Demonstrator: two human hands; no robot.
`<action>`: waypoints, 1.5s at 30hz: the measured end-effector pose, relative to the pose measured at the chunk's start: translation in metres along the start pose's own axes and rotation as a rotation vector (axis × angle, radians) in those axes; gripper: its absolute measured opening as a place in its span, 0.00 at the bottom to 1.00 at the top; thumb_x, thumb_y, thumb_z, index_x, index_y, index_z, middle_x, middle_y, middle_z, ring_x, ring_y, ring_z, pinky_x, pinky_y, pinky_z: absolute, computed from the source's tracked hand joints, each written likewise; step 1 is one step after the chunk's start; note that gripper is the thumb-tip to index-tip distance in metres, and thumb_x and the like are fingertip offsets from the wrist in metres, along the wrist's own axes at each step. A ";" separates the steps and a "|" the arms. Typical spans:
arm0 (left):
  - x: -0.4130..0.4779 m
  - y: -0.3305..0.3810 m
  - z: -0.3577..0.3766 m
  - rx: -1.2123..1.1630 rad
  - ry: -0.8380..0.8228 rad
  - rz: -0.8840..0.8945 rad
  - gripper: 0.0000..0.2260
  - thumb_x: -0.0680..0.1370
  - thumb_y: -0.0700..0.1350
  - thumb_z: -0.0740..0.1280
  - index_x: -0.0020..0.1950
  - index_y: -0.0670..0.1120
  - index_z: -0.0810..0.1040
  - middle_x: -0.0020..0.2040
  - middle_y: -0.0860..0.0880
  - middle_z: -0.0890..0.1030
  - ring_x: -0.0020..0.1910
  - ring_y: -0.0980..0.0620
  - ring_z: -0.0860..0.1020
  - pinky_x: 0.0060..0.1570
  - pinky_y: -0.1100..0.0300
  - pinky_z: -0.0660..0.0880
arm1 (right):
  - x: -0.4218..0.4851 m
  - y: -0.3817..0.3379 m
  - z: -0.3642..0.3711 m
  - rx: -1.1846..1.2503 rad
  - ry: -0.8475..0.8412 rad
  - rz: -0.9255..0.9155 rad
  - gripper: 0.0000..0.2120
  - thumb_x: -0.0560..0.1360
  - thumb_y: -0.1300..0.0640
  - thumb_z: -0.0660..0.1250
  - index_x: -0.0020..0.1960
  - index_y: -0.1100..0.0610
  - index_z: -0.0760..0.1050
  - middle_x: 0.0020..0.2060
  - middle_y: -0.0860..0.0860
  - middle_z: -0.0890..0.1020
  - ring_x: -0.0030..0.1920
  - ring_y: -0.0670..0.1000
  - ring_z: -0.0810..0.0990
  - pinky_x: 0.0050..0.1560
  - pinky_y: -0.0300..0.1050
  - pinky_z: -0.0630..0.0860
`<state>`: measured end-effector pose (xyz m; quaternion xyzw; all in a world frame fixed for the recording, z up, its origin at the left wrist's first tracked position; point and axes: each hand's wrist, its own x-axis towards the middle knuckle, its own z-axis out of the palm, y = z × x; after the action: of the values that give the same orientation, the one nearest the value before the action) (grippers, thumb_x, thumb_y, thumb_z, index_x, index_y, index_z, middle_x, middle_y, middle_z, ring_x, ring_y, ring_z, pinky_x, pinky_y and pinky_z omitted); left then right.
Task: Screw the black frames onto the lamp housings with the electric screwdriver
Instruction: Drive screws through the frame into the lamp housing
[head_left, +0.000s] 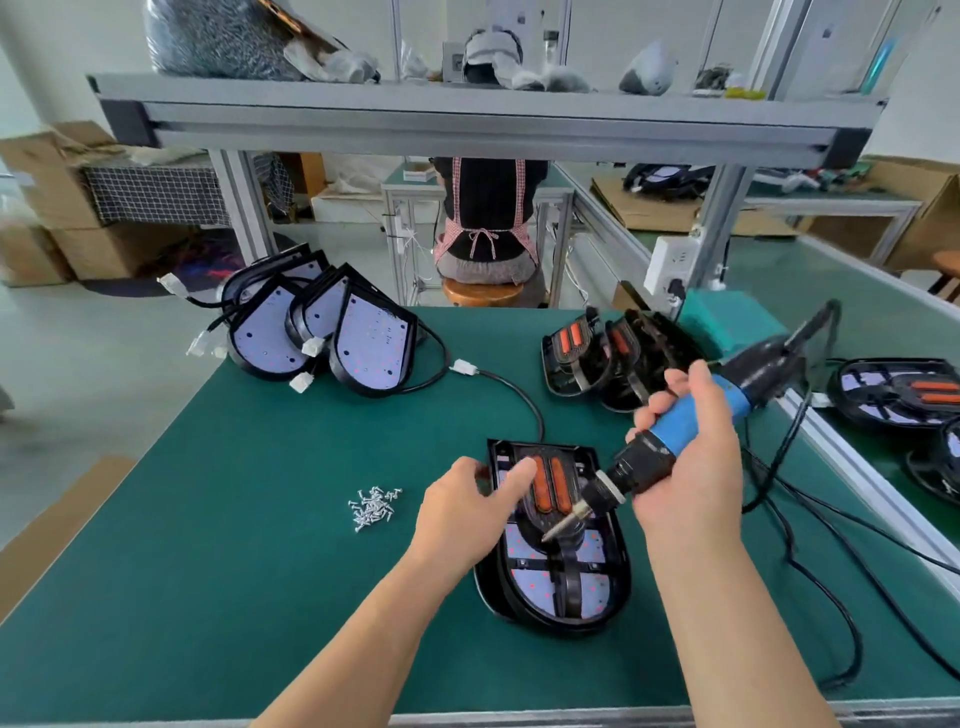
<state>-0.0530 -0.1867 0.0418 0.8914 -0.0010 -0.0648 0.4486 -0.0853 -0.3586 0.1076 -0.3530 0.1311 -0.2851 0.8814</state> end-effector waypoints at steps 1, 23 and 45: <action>0.001 -0.002 -0.006 0.026 0.075 0.029 0.24 0.76 0.67 0.63 0.55 0.47 0.76 0.40 0.55 0.78 0.43 0.53 0.77 0.42 0.56 0.69 | 0.001 0.003 -0.009 0.019 0.055 0.025 0.11 0.80 0.51 0.68 0.54 0.57 0.71 0.37 0.48 0.73 0.36 0.47 0.70 0.38 0.38 0.69; 0.046 -0.032 -0.075 0.877 0.025 0.102 0.08 0.75 0.40 0.62 0.46 0.53 0.74 0.40 0.55 0.76 0.47 0.49 0.74 0.50 0.55 0.64 | -0.010 0.009 -0.022 0.024 0.164 0.105 0.10 0.78 0.48 0.70 0.50 0.53 0.74 0.32 0.45 0.75 0.29 0.45 0.74 0.36 0.37 0.70; -0.045 0.023 -0.039 -0.740 -0.278 0.145 0.12 0.72 0.30 0.74 0.39 0.48 0.86 0.40 0.43 0.84 0.42 0.50 0.79 0.47 0.64 0.77 | -0.007 -0.011 0.013 0.208 0.232 -0.052 0.09 0.79 0.52 0.70 0.45 0.55 0.74 0.27 0.45 0.77 0.25 0.44 0.76 0.29 0.35 0.75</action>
<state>-0.0917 -0.1664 0.0880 0.6501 -0.1010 -0.1488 0.7383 -0.0900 -0.3539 0.1244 -0.2277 0.1928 -0.3586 0.8845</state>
